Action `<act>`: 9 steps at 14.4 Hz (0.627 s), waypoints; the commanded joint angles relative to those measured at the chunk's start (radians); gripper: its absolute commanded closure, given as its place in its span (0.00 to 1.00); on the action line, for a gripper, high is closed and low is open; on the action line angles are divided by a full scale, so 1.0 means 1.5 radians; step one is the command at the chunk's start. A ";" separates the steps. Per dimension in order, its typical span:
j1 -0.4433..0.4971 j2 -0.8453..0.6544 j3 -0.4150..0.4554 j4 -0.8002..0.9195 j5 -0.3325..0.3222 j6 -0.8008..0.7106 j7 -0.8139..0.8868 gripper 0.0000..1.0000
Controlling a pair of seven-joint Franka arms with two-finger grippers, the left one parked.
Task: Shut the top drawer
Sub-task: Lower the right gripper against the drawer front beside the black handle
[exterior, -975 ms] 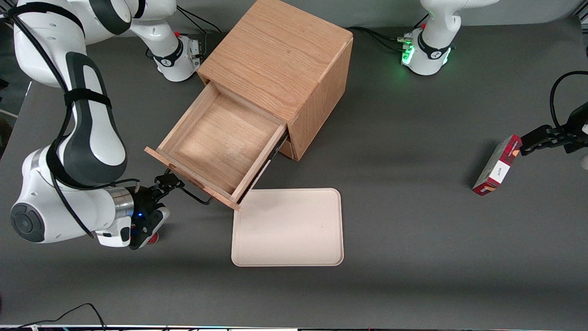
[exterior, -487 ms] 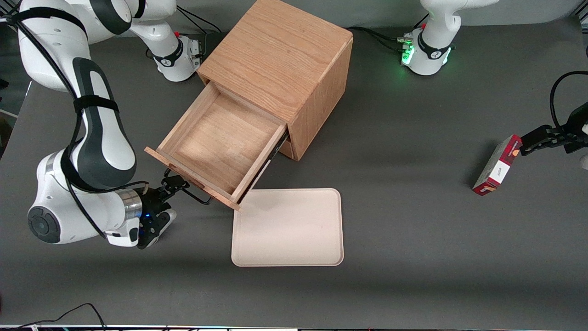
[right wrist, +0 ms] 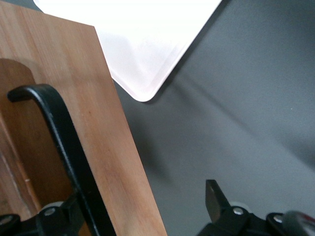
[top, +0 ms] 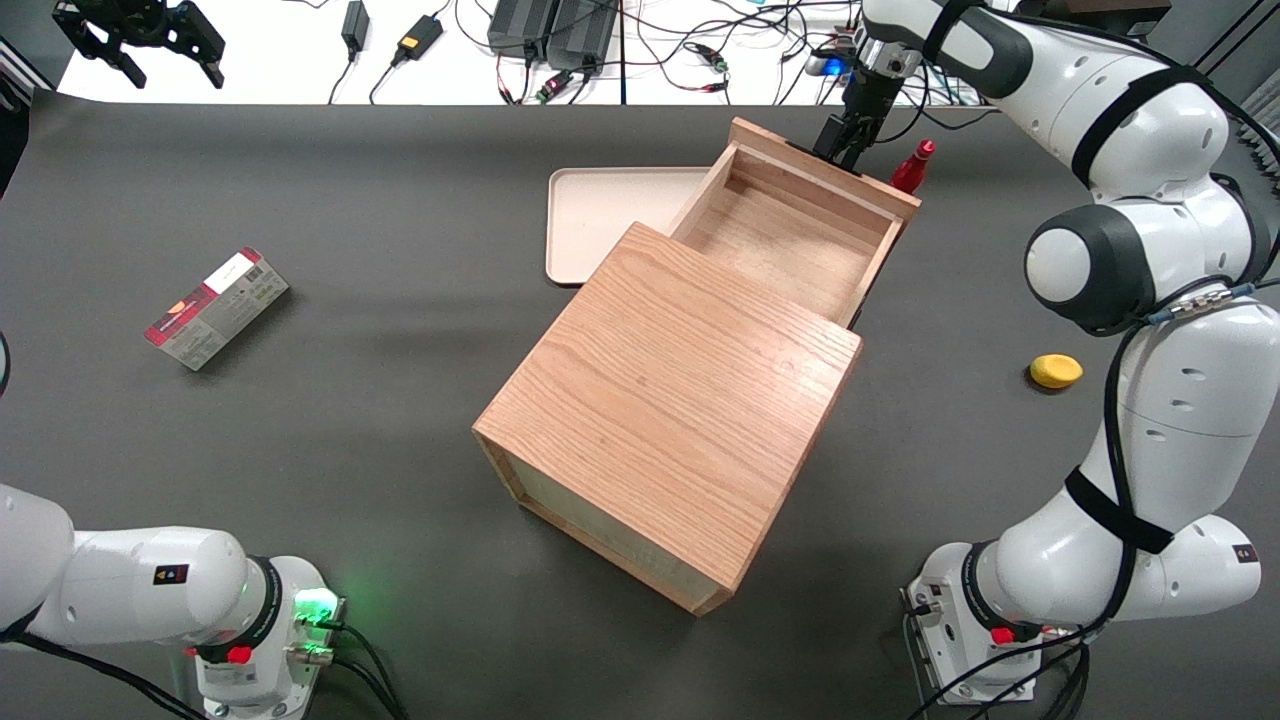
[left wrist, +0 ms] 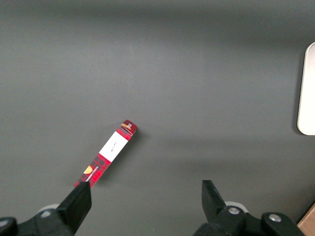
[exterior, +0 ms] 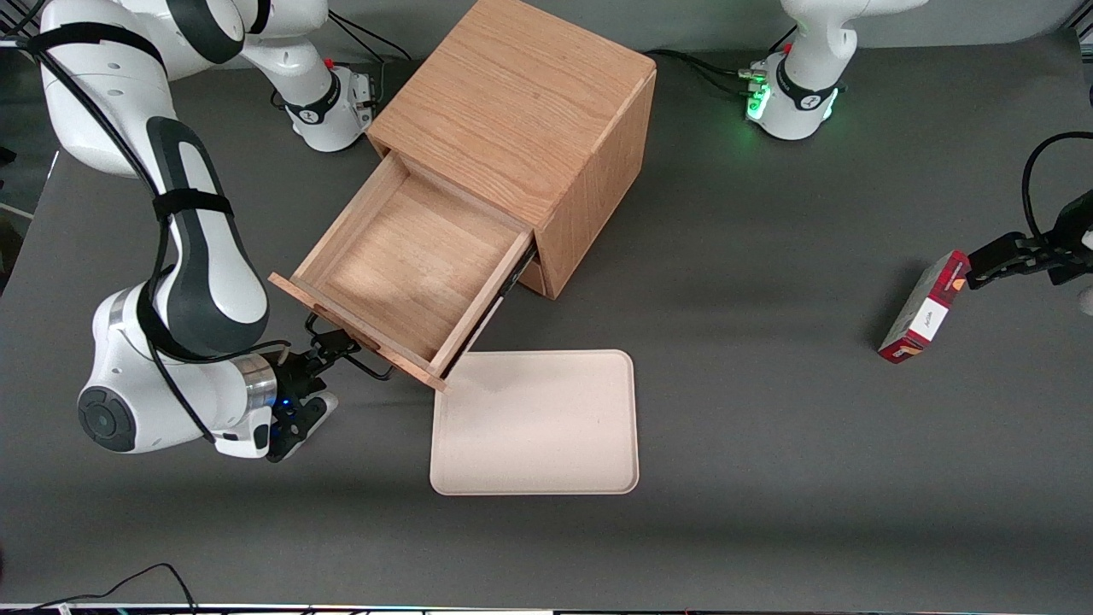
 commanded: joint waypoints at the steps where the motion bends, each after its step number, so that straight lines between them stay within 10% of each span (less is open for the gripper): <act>1: -0.001 -0.032 0.002 -0.035 0.006 0.012 0.035 0.00; 9: -0.001 -0.148 0.014 -0.206 0.064 0.072 0.062 0.00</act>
